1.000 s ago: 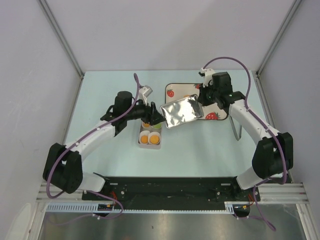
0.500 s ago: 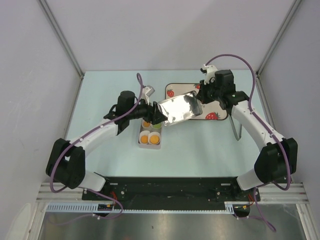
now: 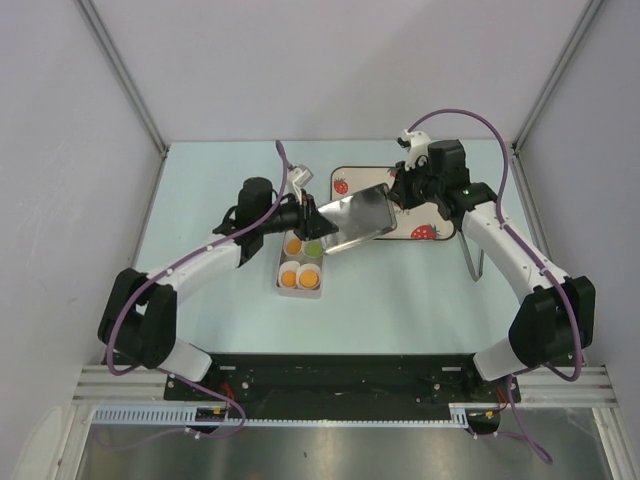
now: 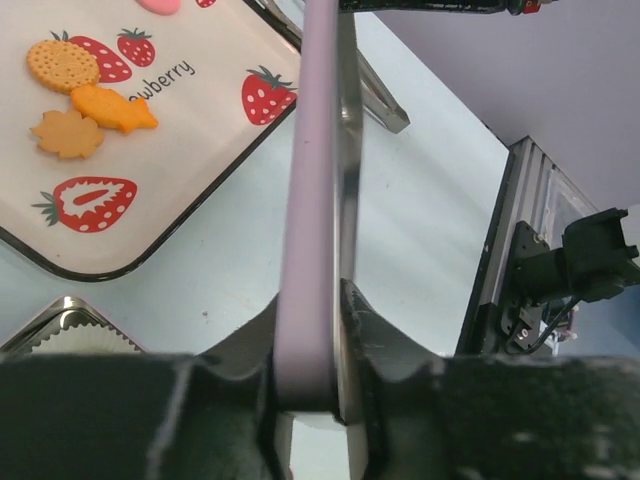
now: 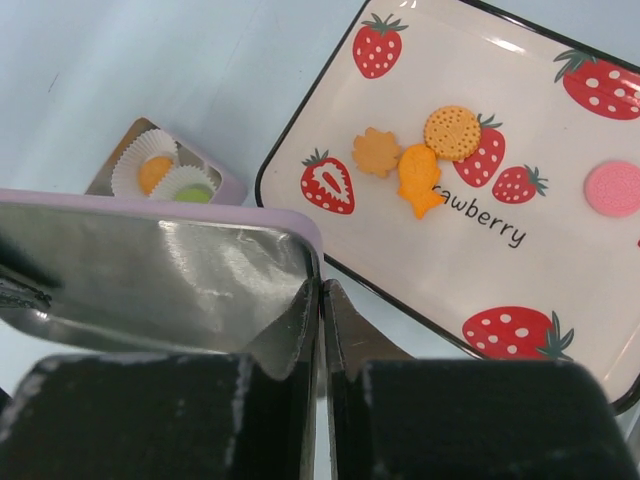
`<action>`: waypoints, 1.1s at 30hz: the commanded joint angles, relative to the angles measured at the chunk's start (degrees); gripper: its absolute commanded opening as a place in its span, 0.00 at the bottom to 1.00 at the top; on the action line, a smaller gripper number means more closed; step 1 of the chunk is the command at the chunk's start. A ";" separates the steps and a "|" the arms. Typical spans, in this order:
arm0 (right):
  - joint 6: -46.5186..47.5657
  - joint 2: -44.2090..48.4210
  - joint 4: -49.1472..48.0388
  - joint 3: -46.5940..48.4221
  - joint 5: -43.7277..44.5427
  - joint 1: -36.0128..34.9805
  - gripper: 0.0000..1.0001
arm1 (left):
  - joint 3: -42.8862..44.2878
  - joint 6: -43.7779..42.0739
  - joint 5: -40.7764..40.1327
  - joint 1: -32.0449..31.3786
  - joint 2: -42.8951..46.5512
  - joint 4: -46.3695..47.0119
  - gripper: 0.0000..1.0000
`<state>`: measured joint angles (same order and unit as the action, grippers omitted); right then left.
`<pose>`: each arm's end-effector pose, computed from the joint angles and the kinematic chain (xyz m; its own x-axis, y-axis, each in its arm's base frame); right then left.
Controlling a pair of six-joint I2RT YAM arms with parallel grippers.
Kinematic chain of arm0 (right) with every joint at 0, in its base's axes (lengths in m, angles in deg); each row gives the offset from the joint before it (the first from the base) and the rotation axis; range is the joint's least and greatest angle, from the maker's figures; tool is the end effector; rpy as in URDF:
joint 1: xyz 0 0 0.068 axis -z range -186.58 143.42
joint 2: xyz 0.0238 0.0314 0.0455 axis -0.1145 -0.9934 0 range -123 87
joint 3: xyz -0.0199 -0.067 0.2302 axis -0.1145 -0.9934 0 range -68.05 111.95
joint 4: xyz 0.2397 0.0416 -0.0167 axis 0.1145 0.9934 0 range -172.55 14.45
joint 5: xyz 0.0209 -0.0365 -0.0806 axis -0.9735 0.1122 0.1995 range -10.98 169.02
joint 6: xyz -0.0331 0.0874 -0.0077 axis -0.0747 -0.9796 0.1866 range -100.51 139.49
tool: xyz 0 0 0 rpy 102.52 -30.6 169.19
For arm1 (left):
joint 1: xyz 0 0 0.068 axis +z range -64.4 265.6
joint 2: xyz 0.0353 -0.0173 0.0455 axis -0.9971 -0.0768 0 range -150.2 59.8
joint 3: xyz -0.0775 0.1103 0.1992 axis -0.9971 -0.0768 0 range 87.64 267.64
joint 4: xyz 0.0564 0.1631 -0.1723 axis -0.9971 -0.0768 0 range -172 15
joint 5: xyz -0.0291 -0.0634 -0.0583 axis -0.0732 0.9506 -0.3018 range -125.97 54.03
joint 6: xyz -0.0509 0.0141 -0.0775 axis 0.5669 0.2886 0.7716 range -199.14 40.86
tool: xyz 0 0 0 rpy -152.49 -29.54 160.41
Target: Pack the cookies
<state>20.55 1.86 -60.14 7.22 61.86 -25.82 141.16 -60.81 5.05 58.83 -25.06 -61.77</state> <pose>0.3359 0.1437 0.2808 -0.4940 -0.1912 -0.8482 -0.5597 0.8165 0.1420 0.2917 -0.2093 0.2339 -0.5453 0.0094 -0.8382 0.7640 0.4168 -0.4924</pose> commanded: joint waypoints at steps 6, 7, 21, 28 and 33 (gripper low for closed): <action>-0.27 1.74 -0.62 2.34 -3.05 -1.23 0.27 | 3.61 -0.92 -2.16 -0.75 1.79 -0.75 0.03; -0.10 2.00 -0.36 2.34 -2.61 -1.06 0.29 | 3.79 -1.19 -3.73 -0.75 2.24 -1.80 0.01; -3.67 3.41 4.66 7.43 -6.98 -0.09 0.61 | 9.23 -14.44 -35.19 -6.61 9.62 -12.79 0.00; -12.74 -4.14 5.09 16.57 -16.05 0.52 0.61 | 12.04 -29.11 -58.57 -16.30 8.23 -15.78 0.00; -17.93 -6.00 1.58 17.63 -21.59 1.93 0.61 | 13.63 -35.81 -69.39 -20.42 2.78 -15.09 0.00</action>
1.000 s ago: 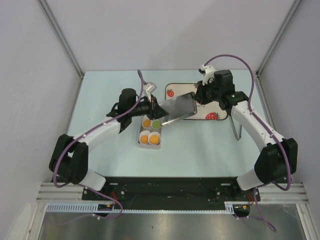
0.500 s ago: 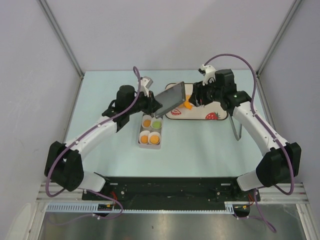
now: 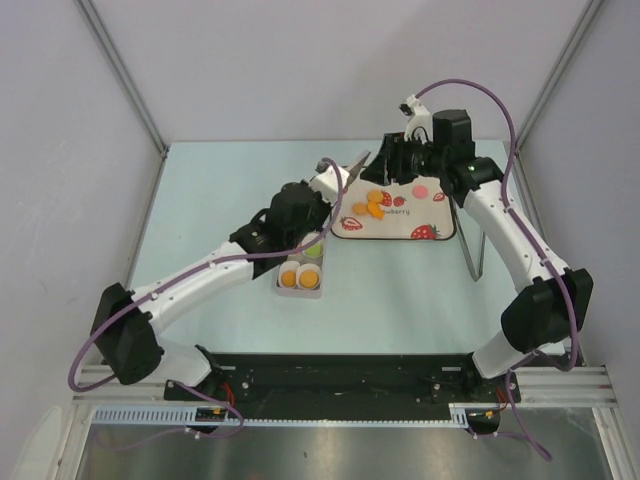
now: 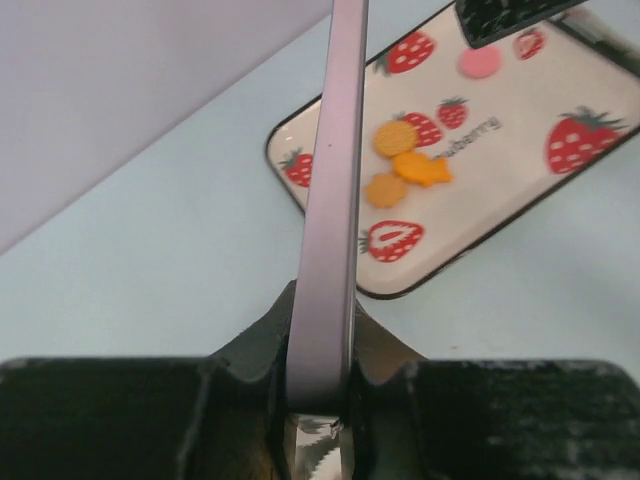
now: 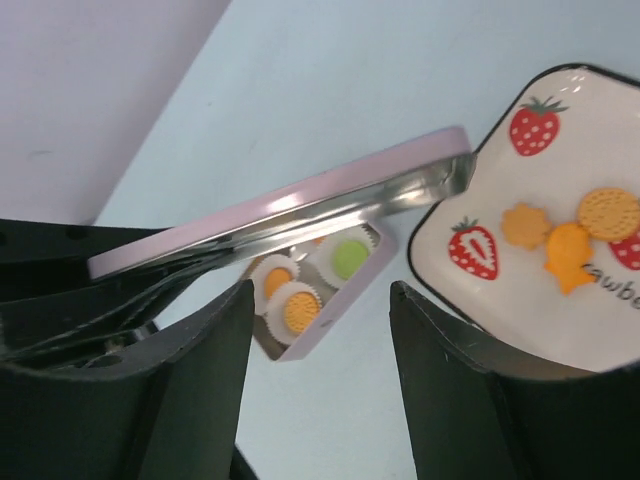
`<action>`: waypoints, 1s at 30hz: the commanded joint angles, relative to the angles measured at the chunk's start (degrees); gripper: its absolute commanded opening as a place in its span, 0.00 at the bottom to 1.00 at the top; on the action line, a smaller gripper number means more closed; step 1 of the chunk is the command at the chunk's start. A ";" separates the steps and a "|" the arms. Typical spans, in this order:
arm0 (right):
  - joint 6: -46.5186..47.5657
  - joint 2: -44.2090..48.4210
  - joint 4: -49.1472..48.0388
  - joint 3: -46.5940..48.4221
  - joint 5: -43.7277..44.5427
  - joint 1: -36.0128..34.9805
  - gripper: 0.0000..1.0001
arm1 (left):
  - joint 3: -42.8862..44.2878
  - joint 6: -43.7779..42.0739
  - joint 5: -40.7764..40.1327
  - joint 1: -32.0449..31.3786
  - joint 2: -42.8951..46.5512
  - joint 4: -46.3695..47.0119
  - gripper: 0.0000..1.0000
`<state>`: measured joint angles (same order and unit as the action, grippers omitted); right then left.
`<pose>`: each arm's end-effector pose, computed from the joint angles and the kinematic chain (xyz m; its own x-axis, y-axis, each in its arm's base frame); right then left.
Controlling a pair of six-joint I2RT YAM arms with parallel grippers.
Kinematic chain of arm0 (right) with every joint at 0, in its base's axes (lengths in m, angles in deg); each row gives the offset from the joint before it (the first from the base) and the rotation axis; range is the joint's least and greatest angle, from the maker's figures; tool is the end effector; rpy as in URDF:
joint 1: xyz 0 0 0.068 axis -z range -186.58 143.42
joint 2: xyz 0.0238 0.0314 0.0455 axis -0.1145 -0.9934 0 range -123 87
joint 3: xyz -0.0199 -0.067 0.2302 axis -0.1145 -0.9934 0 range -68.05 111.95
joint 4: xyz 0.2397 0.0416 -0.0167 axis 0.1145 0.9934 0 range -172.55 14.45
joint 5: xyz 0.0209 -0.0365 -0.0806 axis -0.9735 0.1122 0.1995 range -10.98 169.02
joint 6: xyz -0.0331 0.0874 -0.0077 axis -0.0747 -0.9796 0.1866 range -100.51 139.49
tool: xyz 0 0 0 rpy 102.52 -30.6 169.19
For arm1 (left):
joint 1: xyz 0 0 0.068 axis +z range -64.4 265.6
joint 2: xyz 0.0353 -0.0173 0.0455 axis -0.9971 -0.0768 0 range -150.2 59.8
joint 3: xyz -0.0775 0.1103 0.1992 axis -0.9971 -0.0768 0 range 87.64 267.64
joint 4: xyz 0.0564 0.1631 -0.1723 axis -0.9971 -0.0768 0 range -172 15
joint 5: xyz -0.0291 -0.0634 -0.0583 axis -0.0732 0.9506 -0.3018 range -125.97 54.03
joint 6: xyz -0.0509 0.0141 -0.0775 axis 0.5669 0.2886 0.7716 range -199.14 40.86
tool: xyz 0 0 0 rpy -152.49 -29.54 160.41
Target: Pack the cookies
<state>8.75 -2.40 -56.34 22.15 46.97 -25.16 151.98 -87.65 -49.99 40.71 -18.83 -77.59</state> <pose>0.3406 0.1619 0.3446 -0.5347 -0.0131 -0.8449 -0.6359 0.6647 0.3921 0.2680 -0.2380 0.2965 -0.1263 0.3286 -0.9360 0.5451 0.8113 0.2113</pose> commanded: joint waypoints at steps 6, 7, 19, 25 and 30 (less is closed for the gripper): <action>-12.10 -4.72 -6.51 1.92 -12.24 2.42 0.61 | 0.53 -17.84 -27.01 -6.52 -7.23 9.15 0.00; -12.89 -5.07 -6.96 1.92 -12.68 2.50 0.60 | 0.27 -20.12 -28.33 -6.88 -8.28 10.40 0.00; -18.44 -11.14 -9.87 1.83 -15.93 2.51 0.59 | -3.78 -33.32 -37.13 -12.95 -11.63 27.20 0.00; -18.96 -12.37 -10.22 2.79 -16.38 2.24 0.57 | -4.22 -36.57 -38.45 -14.35 -14.18 30.88 0.00; -18.70 -13.69 -10.05 3.15 -15.94 0.93 0.54 | -4.04 -40.25 -39.77 -15.32 -15.85 34.22 0.00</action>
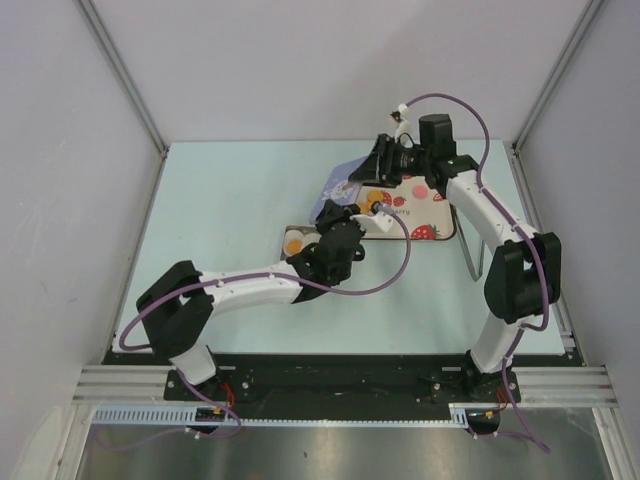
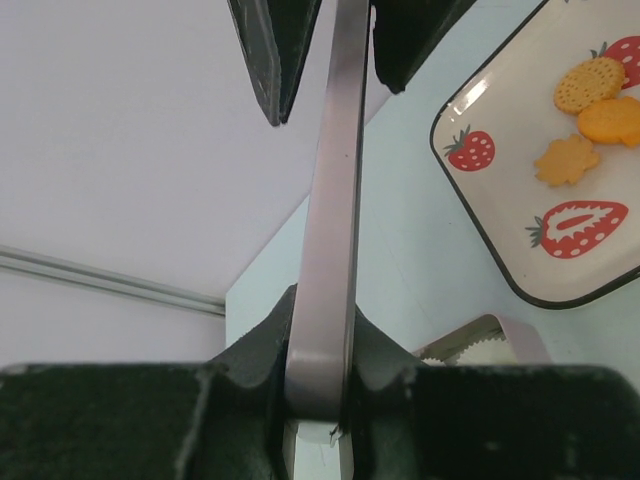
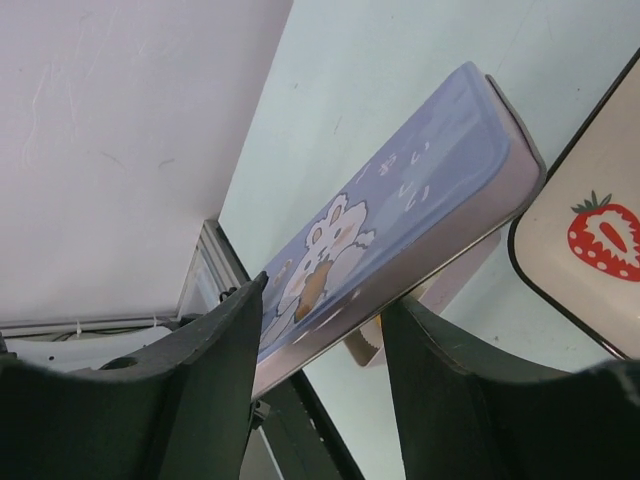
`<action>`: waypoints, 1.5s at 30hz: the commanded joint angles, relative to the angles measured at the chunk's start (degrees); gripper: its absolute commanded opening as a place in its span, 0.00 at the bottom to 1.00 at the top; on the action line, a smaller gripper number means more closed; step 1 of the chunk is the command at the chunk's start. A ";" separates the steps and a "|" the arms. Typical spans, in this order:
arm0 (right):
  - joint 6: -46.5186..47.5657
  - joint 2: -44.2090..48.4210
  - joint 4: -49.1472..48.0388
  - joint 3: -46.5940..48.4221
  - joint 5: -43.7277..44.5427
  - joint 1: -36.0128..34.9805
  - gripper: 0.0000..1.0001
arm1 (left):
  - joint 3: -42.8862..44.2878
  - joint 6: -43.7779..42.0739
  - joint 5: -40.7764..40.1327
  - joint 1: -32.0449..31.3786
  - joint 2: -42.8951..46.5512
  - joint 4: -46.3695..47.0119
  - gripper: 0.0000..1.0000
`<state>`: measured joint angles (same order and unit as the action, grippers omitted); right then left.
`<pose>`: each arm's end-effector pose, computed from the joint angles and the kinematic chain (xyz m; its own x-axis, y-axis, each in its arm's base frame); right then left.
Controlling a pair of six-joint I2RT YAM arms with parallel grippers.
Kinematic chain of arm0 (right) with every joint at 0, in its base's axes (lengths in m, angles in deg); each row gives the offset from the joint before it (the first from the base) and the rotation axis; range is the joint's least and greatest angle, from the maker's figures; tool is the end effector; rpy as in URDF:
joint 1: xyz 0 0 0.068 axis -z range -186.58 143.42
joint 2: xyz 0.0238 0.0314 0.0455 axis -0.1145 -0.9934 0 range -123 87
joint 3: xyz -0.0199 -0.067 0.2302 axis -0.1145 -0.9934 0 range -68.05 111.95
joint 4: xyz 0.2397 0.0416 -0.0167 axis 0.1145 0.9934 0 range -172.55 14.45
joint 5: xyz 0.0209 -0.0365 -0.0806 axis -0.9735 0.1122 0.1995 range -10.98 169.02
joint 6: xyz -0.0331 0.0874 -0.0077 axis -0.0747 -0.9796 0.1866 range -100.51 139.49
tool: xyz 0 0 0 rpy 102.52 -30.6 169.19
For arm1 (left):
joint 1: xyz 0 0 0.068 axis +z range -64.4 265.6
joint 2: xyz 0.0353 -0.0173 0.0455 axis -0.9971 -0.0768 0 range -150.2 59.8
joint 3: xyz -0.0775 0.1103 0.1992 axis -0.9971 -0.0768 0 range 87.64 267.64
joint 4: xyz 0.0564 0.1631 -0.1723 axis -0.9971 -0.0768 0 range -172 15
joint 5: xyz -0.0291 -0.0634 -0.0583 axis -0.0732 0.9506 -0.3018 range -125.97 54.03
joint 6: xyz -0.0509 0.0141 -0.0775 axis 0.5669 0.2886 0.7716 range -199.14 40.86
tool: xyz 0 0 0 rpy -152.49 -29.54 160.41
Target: Pack the cookies
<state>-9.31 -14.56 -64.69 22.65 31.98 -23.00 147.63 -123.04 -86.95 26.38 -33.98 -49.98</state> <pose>0.3806 0.1767 0.2924 -0.7934 0.1084 -0.5990 -0.4862 0.4792 0.7307 0.2520 -0.2948 0.2482 0.0464 0.7752 -0.6300 0.1606 0.6167 0.7707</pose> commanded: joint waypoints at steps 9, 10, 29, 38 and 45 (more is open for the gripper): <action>0.58 -3.12 -0.64 3.87 -0.94 -2.56 0.26 | -0.48 -7.78 -3.95 -1.60 -1.41 9.88 0.04; 0.67 -3.03 -0.64 3.96 -1.12 -2.47 0.22 | -0.66 -7.78 -3.86 -1.60 -1.32 9.79 0.05; -2.66 2.24 -3.80 3.61 -5.33 1.48 0.02 | -13.92 -1.56 -0.26 -1.42 4.03 10.24 0.65; -3.28 3.82 -6.44 -0.08 -5.95 2.80 0.01 | -13.31 22.95 22.74 11.30 21.16 -16.30 0.69; -3.72 3.12 -9.33 -3.33 -7.26 1.93 0.01 | -13.50 29.04 36.29 20.71 31.90 -21.84 0.72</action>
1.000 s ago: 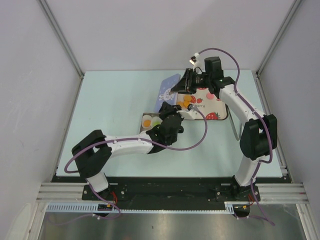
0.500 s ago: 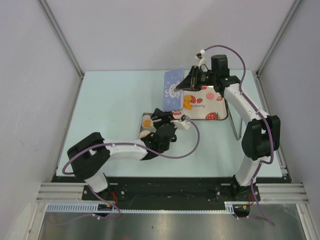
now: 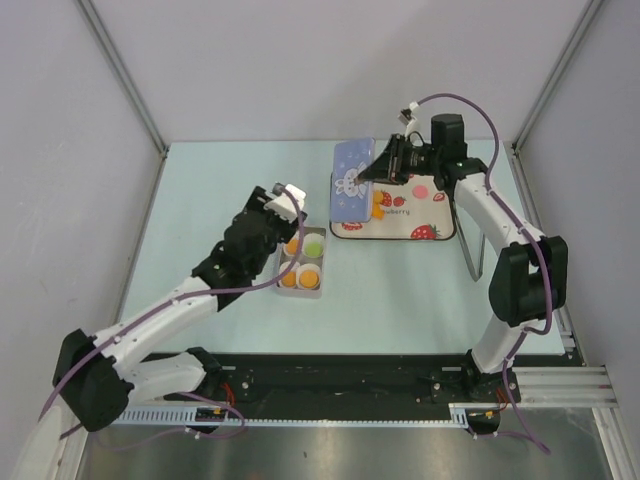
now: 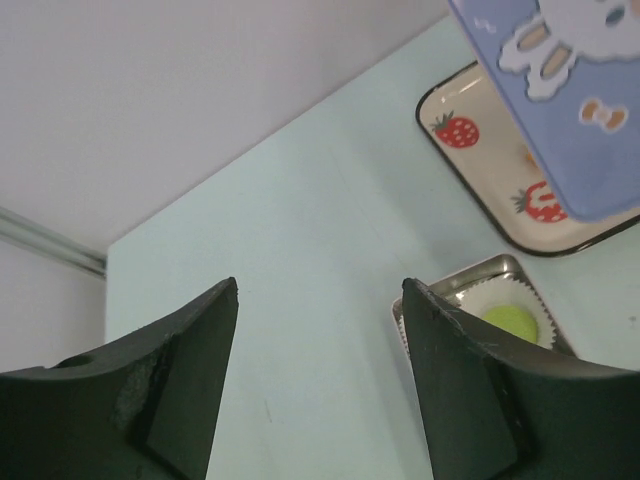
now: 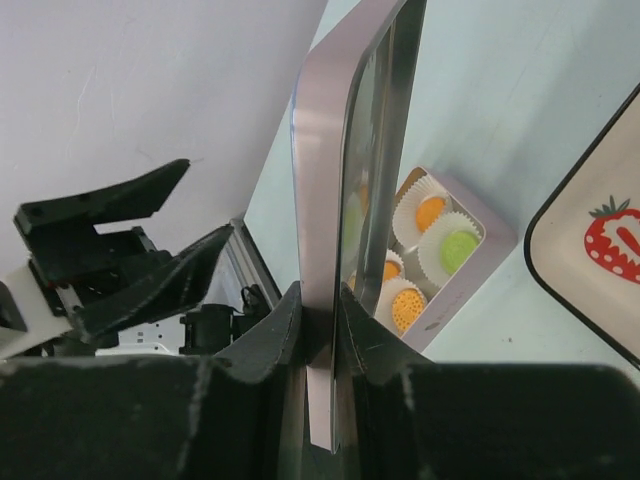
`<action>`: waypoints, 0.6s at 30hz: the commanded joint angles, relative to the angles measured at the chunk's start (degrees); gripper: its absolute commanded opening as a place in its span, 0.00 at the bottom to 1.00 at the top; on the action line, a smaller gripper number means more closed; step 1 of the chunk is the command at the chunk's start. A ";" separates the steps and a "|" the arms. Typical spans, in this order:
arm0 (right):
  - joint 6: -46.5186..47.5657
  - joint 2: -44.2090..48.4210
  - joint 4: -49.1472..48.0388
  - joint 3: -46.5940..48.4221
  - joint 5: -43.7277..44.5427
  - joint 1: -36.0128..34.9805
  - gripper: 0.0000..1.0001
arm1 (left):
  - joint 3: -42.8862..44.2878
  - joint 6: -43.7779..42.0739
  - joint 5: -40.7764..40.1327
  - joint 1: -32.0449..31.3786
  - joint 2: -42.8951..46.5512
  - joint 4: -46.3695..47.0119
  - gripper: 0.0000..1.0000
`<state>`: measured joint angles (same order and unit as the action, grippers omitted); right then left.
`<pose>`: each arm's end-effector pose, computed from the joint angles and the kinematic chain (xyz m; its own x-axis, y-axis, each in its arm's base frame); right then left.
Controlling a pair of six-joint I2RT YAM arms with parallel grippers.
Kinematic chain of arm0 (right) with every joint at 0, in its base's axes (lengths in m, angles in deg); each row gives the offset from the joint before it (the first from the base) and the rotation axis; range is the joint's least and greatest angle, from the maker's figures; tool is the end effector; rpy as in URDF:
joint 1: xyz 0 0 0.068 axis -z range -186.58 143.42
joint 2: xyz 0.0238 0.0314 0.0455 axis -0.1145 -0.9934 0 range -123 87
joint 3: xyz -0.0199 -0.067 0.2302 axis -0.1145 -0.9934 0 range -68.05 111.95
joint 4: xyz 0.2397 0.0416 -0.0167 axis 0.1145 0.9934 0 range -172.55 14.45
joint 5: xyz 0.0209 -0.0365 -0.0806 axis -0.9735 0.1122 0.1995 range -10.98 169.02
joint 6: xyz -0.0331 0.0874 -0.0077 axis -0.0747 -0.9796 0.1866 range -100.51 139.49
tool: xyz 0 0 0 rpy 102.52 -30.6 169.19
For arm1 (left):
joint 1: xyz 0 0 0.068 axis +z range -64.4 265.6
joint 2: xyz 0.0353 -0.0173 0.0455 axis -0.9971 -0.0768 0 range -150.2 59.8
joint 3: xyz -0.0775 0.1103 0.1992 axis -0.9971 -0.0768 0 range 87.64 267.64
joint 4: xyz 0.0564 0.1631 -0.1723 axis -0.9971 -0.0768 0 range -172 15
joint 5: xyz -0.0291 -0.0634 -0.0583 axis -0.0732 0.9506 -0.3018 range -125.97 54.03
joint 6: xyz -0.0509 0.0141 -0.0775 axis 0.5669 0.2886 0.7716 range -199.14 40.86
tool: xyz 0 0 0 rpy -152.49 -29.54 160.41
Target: Pack the cookies
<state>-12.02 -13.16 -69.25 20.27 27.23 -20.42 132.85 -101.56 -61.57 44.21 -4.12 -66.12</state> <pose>0.3809 0.1623 0.2991 -0.7901 0.1383 -0.5972 -0.4993 0.4200 0.7578 0.2493 -0.1710 0.2792 -0.0127 0.4698 -0.8827 0.3047 0.8426 0.4440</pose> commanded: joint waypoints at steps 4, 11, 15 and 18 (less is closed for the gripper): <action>-4.78 1.72 -11.61 -4.02 -5.68 -2.93 0.00 | 2.77 10.54 15.75 7.98 1.00 -8.17 0.72; -10.94 -2.14 -23.48 -6.92 -7.63 -8.56 0.00 | 3.39 12.74 17.08 12.02 -1.46 -7.48 0.72; -16.12 -5.21 -31.57 -8.94 -5.88 -10.32 0.00 | 3.74 14.67 20.58 16.50 -2.96 -7.48 0.71; -17.88 -7.49 -35.44 -9.21 -4.64 -10.67 0.00 | 3.92 15.91 23.58 20.46 -3.40 -8.18 0.71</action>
<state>-25.24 -18.10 -94.41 11.59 21.55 -31.04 134.01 -89.07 -43.10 60.67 -7.05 -74.75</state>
